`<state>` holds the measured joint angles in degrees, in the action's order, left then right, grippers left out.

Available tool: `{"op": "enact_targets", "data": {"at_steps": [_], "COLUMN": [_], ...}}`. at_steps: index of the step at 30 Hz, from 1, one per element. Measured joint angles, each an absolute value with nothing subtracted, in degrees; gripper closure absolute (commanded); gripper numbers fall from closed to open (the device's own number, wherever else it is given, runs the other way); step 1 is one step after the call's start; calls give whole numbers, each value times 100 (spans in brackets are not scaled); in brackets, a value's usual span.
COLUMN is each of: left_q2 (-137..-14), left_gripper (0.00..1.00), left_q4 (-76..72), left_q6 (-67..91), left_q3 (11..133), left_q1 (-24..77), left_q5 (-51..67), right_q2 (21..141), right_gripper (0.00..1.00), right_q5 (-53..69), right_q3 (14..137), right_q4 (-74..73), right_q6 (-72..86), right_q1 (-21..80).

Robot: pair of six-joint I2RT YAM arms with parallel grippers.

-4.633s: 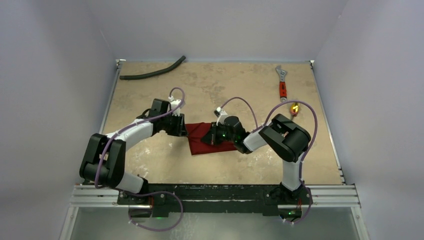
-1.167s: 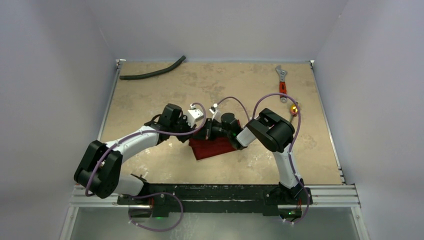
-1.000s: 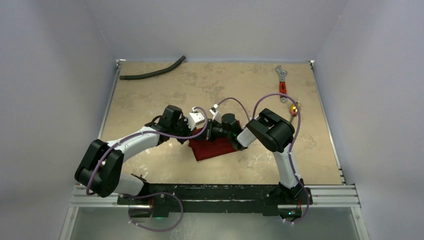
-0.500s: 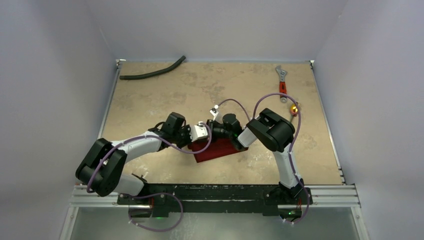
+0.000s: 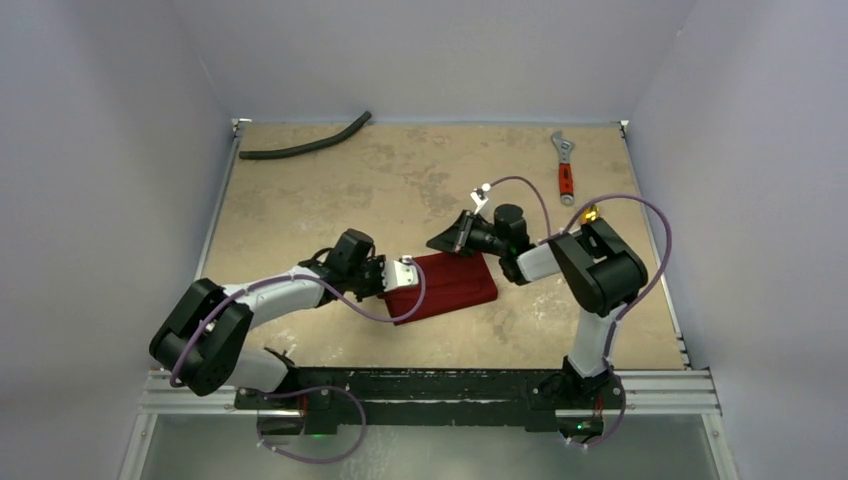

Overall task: Fold the napkin into a case and place the utensils inside
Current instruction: Smooth out the 2/3-rectangle-folded napkin at the center of the board.

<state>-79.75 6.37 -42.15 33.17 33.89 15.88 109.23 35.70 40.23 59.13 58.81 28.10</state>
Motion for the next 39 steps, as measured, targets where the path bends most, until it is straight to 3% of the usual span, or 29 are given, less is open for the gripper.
{"op": "enact_targets", "data": {"at_steps": [5, 14, 18, 26, 28, 35, 36, 38, 39], "left_q2": [-7968, -7907, -7891, -7861, -7776, -7262, -7196, -6967, -6829], "left_gripper": [95, 96, 81, 78, 64, 59, 53, 31, 26], "left_q4": [624, 578, 550, 958, 1229, 2161, 2320, 2692, 2862], "left_q6": [-4270, -4414, -4471, -4394, -4416, -5113, -5312, -5848, -6139], "left_q3": [3308, 3229, 3210, 3424, 3544, 4080, 4195, 4464, 4571], "left_q1": [3439, 3662, 3708, 3717, 3715, 3697, 3686, 3677, 3673], "left_q5": [1481, 1173, 1098, 972, 1050, 1144, 1179, 1337, 1466], "right_q2": [10702, 11524, 11585, 10766, 10353, 9498, 9467, 9467, 9494], "right_gripper": [95, 96, 93, 85, 83, 82, 82, 84, 86], "right_q5": [3538, 3671, 3660, 3354, 3166, 2436, 2314, 2191, 2193], "right_q3": [3651, 3155, 3065, 3072, 3201, 3898, 3972, 4117, 4182], "right_q4": [5815, 6790, 7116, 6119, 5572, 4176, 4021, 3769, 3669], "right_q6": [5647, 6029, 6125, 5714, 5443, 4377, 4200, 3874, 3726], "right_q1": [2244, 2003, 1990, 1992, 2029, 2578, 2744, 3070, 3205]}}
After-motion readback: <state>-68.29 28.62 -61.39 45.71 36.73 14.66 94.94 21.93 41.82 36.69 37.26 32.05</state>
